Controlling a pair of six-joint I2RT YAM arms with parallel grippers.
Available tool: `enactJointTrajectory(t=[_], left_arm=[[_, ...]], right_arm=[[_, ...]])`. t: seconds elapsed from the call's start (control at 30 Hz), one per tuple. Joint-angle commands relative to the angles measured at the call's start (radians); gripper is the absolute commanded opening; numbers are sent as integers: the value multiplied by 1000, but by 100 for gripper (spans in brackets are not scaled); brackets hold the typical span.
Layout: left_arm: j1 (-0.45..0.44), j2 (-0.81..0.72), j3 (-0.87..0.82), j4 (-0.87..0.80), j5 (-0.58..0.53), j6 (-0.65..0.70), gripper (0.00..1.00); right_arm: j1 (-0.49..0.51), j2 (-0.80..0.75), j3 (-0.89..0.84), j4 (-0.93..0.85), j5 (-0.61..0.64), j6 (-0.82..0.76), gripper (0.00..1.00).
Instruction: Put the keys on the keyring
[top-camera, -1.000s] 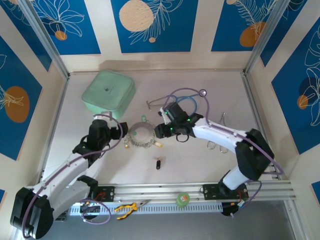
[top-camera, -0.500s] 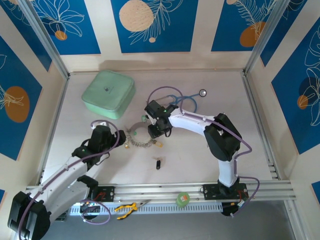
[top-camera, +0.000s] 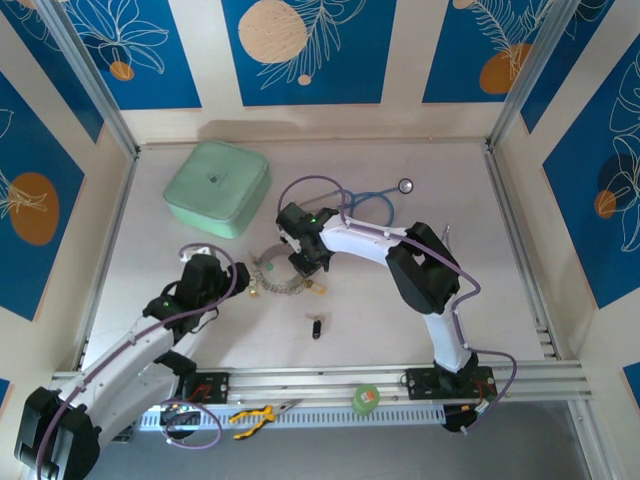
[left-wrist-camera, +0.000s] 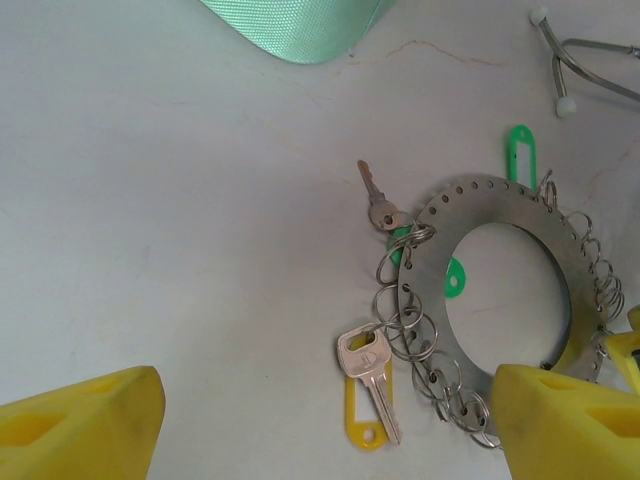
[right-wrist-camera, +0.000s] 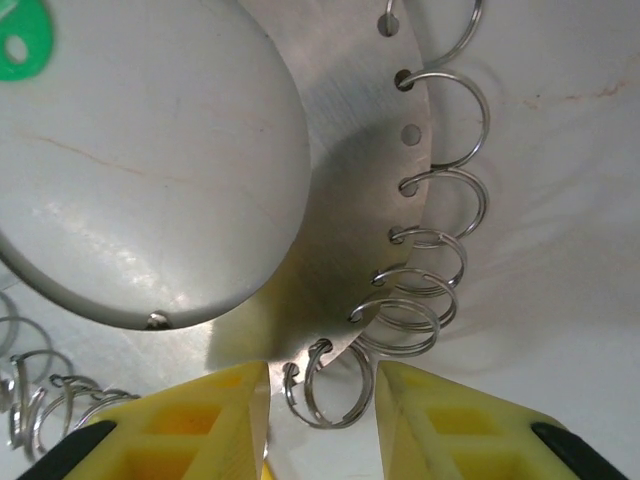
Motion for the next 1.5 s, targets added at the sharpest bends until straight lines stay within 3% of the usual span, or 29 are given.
enactJointTrajectory(t=[0.0,0.47,0.93,1.07,1.23,1.47], left_arm=[[-5,-12,-5,10,-27,-2,84],[-4,-23,-5,8,-30,2,84],[-4,-47,0,-10,-45,8,84],[-5,-54,2,-13,-56,20,84],[-5,-53,3,-9,-57,28,84],[-4,-44,-3,10,-50,28,84]], right_arm=[[7,25,37,-36,26,-23,33],[3,68,68,-62,55,-31,26],[4,46,77,-59,105,-66,0],[-4,3,63,-57,20,-52,0],[-56,-69,-25,-24,-192,6,0],[-104,-92,-104,10,-267,33,0]])
